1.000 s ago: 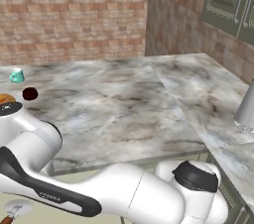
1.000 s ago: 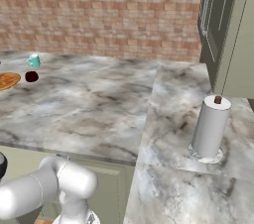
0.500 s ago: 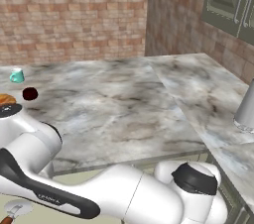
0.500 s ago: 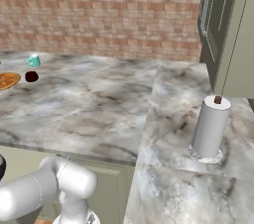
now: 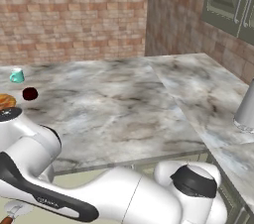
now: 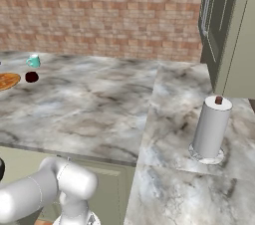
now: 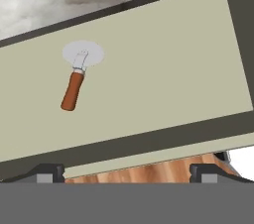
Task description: Take the pizza cutter from the drawer on the left and place it on the dining counter for cutting.
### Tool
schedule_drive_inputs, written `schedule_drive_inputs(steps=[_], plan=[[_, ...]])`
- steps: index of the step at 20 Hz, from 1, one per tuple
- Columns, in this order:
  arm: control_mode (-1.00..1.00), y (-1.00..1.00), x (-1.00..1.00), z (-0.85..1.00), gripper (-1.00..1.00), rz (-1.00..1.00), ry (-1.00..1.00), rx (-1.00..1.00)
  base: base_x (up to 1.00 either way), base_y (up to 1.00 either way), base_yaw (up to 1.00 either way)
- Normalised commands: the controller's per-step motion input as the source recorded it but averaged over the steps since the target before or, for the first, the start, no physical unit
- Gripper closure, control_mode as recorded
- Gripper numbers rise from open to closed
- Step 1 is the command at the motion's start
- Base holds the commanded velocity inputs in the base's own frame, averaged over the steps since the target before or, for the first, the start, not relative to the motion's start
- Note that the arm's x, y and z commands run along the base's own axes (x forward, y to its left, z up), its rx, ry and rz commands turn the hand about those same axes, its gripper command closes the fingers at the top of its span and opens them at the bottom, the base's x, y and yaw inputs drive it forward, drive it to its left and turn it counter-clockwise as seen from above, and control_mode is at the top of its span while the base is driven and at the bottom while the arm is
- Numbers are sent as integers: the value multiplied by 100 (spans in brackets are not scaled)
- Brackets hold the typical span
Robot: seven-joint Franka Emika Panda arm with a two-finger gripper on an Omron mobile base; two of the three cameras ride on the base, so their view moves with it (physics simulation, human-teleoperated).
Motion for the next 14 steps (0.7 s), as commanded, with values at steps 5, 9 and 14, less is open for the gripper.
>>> schedule_drive_inputs(steps=[5, 9, 14], plan=[[-100, 7, 3, -15, -100, -1, 0, 0, 0, 0, 0], [-100, 8, 0, -16, -100, -1, 0, 0, 0, 0, 0], [-100, 6, 3, -13, -100, -1, 0, 0, 0, 0, 0]])
